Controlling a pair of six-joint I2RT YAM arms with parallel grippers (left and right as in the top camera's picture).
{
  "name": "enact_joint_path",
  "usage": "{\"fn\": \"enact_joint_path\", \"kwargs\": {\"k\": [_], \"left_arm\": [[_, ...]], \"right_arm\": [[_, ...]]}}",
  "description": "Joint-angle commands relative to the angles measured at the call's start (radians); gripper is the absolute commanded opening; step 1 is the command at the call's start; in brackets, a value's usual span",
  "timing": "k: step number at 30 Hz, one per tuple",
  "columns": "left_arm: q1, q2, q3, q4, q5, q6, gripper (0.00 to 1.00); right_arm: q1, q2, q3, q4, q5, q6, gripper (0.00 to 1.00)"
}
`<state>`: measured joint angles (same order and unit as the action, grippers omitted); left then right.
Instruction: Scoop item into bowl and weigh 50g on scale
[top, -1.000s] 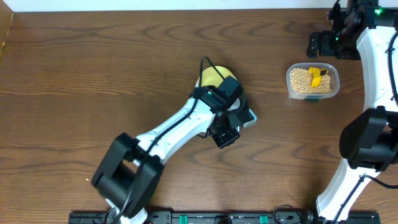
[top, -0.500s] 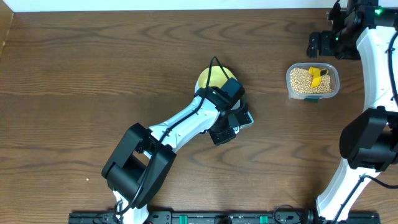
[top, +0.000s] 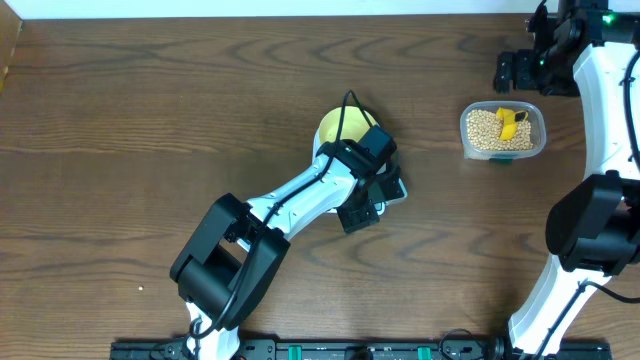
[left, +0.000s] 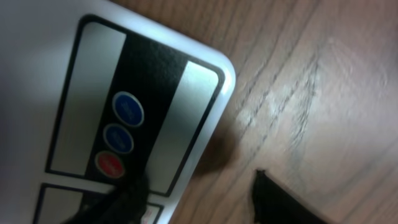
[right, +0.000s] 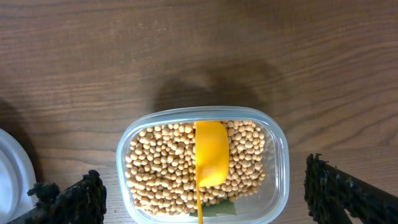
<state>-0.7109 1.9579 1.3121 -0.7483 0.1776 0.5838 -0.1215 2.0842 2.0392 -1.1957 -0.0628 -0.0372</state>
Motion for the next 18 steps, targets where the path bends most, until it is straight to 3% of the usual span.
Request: {"fn": "enact_joint_path", "kwargs": {"k": [1,13,18], "left_arm": [[0.005,0.026,-0.005,-0.005,-0.032,0.011,0.67],[0.008,0.036,-0.005,-0.006,-0.051,0.069,0.85],[0.008,0.04,-0.005,-0.051,0.002,0.195,0.88]], "right_arm": [[-0.004,0.002,0.01,0.0,0.005,-0.002,0.99],[-0.004,0.002,0.01,0.0,0.005,-0.002,0.99],[-0.004,0.002,0.01,0.0,0.005,-0.002,0.99]]}}
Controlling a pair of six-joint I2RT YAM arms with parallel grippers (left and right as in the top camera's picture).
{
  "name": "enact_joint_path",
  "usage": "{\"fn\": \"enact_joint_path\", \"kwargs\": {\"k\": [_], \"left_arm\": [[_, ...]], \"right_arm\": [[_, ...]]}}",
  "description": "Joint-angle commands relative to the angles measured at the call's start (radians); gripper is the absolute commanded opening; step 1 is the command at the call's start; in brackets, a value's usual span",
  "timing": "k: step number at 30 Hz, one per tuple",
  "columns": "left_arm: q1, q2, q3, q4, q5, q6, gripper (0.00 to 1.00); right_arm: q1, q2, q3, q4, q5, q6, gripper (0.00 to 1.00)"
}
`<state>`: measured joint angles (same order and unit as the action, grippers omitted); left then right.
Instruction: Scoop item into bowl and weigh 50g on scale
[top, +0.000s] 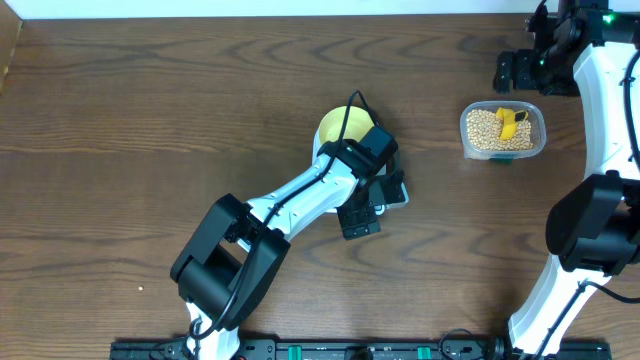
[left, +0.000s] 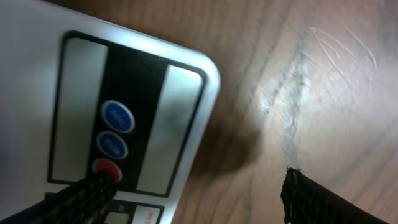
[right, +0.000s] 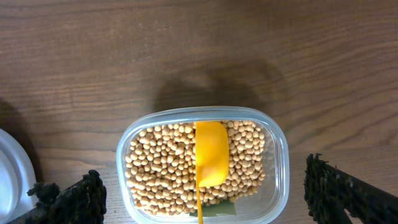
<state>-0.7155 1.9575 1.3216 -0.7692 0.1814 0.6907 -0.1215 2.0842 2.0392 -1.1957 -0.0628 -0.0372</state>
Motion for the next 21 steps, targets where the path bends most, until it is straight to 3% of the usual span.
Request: {"fn": "enact_joint_path", "kwargs": {"k": [1,7,10,11,21], "left_arm": [[0.019,0.04,-0.014,-0.034,-0.003,0.089,0.89],[0.104,0.041,-0.015,-0.08,0.139,0.196,0.88],[0.108,0.041,-0.015,-0.08,0.139,0.196,0.89],[0.103,0.041,-0.015,-0.08,0.134,0.196,0.99],[0.042,0.036,-0.014,-0.127,0.12,0.313,0.98]], "right_arm": [[-0.004,0.002,0.01,0.0,0.005,-0.002,0.99],[-0.004,0.002,0.01,0.0,0.005,-0.002,0.99],[-0.004,0.002,0.01,0.0,0.005,-0.002,0.99],[-0.004,0.002,0.01,0.0,0.005,-0.002,0.99],[-0.004,0.002,0.01,0.0,0.005,-0.002,0.99]]}}
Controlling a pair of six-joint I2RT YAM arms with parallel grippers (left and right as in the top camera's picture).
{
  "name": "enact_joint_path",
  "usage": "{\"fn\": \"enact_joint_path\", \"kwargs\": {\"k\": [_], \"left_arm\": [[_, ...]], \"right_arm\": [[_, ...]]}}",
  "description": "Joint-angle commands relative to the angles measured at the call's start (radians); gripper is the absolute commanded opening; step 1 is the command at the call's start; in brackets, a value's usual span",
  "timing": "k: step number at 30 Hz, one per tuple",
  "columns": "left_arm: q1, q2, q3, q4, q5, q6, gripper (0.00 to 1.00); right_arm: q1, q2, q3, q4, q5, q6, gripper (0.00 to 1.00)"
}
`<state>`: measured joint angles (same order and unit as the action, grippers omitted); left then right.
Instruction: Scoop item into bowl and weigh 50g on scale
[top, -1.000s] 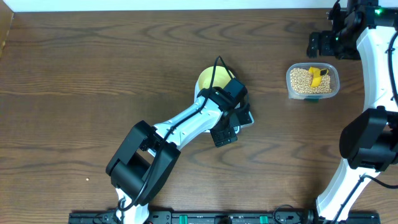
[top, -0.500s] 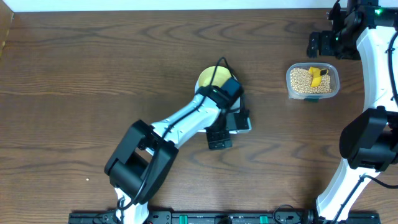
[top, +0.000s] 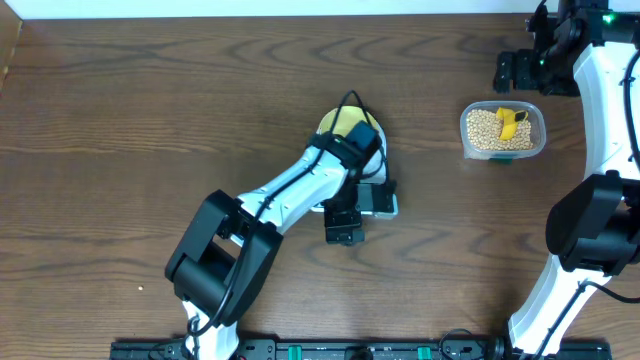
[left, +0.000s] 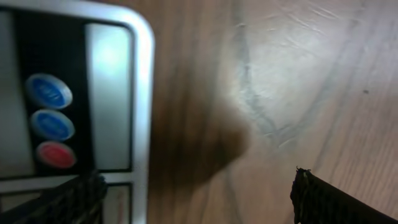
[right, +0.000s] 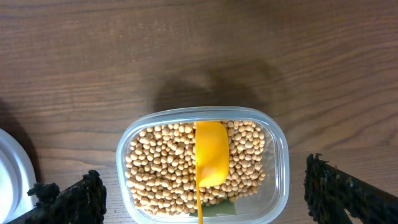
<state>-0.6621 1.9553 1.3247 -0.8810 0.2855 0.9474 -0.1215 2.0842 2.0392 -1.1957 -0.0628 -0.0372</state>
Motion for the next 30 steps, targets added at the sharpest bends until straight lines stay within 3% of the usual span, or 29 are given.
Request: {"fn": "enact_joint_path", "kwargs": {"k": [1,11,30], "left_arm": [[-0.012,0.035,-0.017,-0.017,0.019,0.059,0.98],[0.001,0.019,-0.015,0.0,0.058,0.066,0.98],[0.0,0.063,-0.015,0.034,-0.01,0.039,0.98]], "right_arm": [[-0.004,0.002,0.01,0.0,0.005,-0.002,0.99],[-0.004,0.002,0.01,0.0,0.005,-0.002,0.99],[-0.004,0.002,0.01,0.0,0.005,-0.002,0.99]]}}
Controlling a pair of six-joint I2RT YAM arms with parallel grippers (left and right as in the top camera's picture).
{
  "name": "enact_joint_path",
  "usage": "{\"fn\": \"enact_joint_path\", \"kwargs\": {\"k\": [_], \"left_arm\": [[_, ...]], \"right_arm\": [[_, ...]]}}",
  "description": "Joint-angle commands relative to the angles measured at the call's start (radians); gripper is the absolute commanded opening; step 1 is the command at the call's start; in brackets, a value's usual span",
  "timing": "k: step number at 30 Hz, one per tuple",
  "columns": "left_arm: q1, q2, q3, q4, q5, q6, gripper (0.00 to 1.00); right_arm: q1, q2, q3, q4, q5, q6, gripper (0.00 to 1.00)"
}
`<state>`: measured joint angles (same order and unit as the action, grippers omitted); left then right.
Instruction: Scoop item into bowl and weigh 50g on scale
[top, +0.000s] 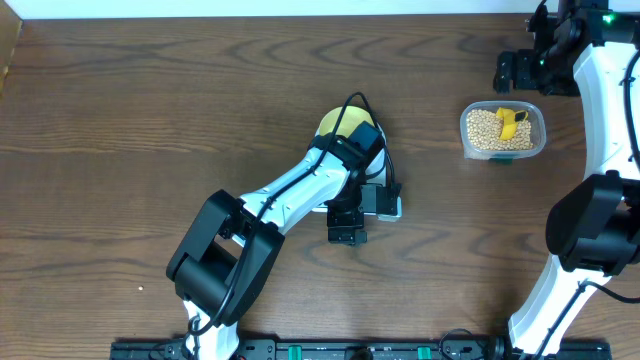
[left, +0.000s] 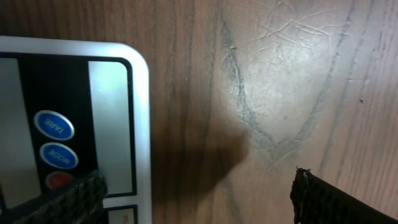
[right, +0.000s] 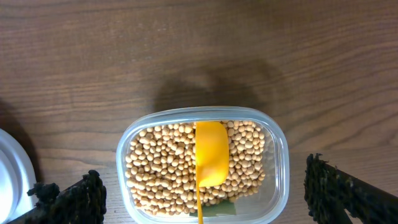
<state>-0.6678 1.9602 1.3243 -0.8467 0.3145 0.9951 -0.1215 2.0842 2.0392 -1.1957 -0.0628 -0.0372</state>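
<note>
The white scale (left: 140, 124) shows its black panel with two blue buttons (left: 55, 124) and a red one at the left of the left wrist view. My left gripper (left: 199, 199) hangs open, one finger over the panel's red button, the other over bare wood. In the overhead view the left gripper (top: 347, 228) is at the scale's front edge, with the yellow bowl (top: 338, 124) behind the arm. A clear tub of soybeans (right: 202, 165) holds a yellow scoop (right: 211, 152). My right gripper (right: 205, 199) is open above the tub, also seen overhead (top: 515, 70).
A white rounded rim (right: 12, 171) shows at the left edge of the right wrist view. The tub (top: 503, 130) stands at the table's right, far from the scale (top: 385, 205). Dark wooden table (top: 150, 120) lies all around.
The left wrist view has shifted a little and sharpened; the scale's panel sits slightly further right in it. The left gripper stays open. The right arm, tub and scoop have not moved.
The left gripper stood narrowly parted with one fingertip at the scale's red button. It was then wider open over the panel's corner, then turned square to the scale's front edge, where it remains. The right gripper stayed open above the bean tub throughout.
</note>
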Motion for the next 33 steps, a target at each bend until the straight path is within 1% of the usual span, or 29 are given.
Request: {"fn": "enact_joint_path", "kwargs": {"k": [1,4,17,33], "left_arm": [[0.006,0.058,-0.015,0.0,-0.04,-0.01,0.98],[0.005,0.06,-0.015,0.014,-0.063,-0.025,0.98],[0.004,0.064,-0.018,0.021,-0.074,-0.029,0.98],[-0.006,0.093,-0.018,0.038,-0.126,-0.035,0.98]], "right_arm": [[-0.004,0.002,0.01,0.0,0.005,-0.002,0.99],[-0.004,0.002,0.01,0.0,0.005,-0.002,0.99],[-0.004,0.002,0.01,0.0,0.005,-0.002,0.99],[-0.004,0.002,0.01,0.0,0.005,-0.002,0.99]]}}
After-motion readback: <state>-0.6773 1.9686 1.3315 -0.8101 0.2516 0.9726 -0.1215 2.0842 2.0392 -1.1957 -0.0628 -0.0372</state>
